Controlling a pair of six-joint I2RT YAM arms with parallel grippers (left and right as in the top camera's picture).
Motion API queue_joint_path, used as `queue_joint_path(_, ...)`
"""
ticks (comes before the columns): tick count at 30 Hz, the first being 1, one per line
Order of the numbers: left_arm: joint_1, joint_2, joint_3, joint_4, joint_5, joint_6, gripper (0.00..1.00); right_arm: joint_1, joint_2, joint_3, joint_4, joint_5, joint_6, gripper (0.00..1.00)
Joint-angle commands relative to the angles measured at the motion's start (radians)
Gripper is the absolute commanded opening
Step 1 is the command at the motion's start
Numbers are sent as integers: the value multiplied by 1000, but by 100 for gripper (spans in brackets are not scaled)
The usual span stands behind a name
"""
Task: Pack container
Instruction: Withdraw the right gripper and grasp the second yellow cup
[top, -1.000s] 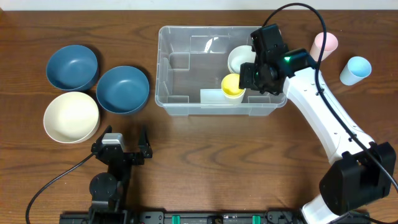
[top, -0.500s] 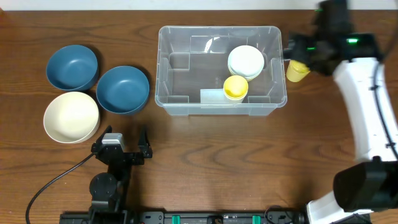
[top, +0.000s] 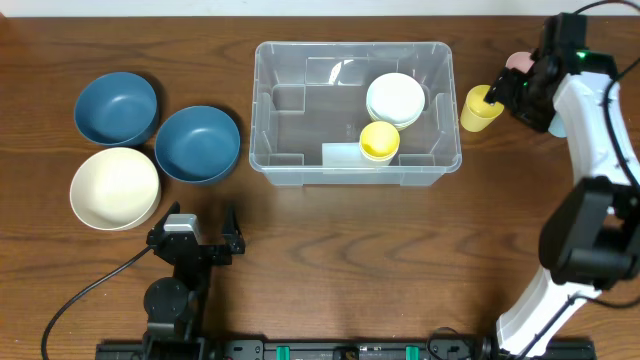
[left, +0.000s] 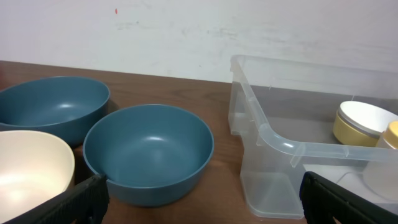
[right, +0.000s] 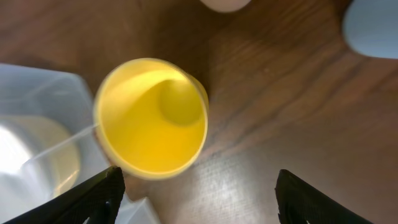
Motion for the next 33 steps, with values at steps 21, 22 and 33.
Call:
queue_joint_path(21,4,-5,-19,-35,-5,6,98,-3,77,11,-22,-16,68,1)
queue_joint_path(22,4,-5,-19,-35,-5,6,98,-5,61,11,-29,-16,68,1)
queue_joint_path(33,4,-5,-19,-35,-5,6,98,-6,-266,11,-117,-15,64,2)
